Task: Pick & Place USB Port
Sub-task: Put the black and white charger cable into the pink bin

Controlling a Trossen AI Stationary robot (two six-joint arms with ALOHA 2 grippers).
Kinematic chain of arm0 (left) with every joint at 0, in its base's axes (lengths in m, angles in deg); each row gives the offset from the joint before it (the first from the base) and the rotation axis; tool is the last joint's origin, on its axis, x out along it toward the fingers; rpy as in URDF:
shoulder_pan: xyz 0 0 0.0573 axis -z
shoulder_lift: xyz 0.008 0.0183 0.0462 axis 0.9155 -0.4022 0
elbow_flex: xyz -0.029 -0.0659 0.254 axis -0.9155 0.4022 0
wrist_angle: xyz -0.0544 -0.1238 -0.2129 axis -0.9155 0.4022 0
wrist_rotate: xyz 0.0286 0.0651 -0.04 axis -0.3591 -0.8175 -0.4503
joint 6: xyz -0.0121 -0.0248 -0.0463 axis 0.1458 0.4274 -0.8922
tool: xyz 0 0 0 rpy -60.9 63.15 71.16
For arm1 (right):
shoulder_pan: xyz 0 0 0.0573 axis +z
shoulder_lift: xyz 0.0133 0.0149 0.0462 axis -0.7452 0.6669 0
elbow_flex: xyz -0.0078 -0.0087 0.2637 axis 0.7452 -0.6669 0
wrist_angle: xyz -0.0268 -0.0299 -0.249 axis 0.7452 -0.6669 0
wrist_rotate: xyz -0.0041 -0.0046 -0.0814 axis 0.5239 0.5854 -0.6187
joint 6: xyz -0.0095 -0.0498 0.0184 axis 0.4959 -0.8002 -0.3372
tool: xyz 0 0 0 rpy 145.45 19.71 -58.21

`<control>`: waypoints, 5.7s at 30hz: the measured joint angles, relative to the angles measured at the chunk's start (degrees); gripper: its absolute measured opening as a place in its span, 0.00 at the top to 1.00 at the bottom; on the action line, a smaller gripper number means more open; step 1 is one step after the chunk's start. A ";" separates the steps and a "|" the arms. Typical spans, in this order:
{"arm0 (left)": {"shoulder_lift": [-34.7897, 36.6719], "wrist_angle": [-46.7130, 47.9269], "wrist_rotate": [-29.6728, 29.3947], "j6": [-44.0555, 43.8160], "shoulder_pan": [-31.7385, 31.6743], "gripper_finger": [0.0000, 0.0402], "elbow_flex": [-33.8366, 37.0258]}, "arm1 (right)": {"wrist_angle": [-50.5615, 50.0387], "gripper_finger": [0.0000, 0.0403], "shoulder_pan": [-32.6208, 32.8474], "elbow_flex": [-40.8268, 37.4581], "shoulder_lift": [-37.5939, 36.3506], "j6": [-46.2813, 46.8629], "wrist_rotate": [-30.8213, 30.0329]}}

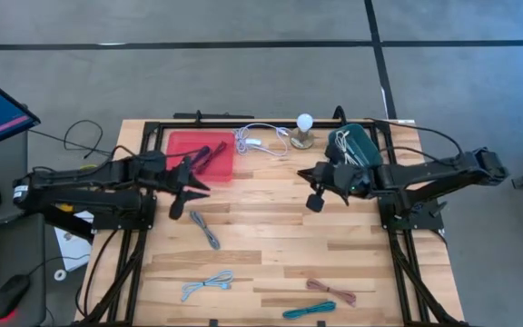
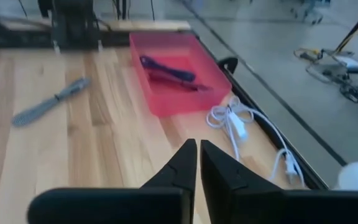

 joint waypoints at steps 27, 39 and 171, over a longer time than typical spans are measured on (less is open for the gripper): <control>-10.29 -2.99 2.47 5.05 10.81 0.78 -0.02 | 38.10 0.97 0.35 -16.42 -0.32 1.38 3.48; -17.80 9.19 -1.21 2.96 14.02 0.72 -0.04 | 33.40 0.97 0.23 -16.42 -0.32 1.38 3.10; -36.06 1.04 -11.56 16.09 -42.34 0.96 -1.77 | 24.78 0.97 -0.15 -16.38 -0.37 3.94 2.86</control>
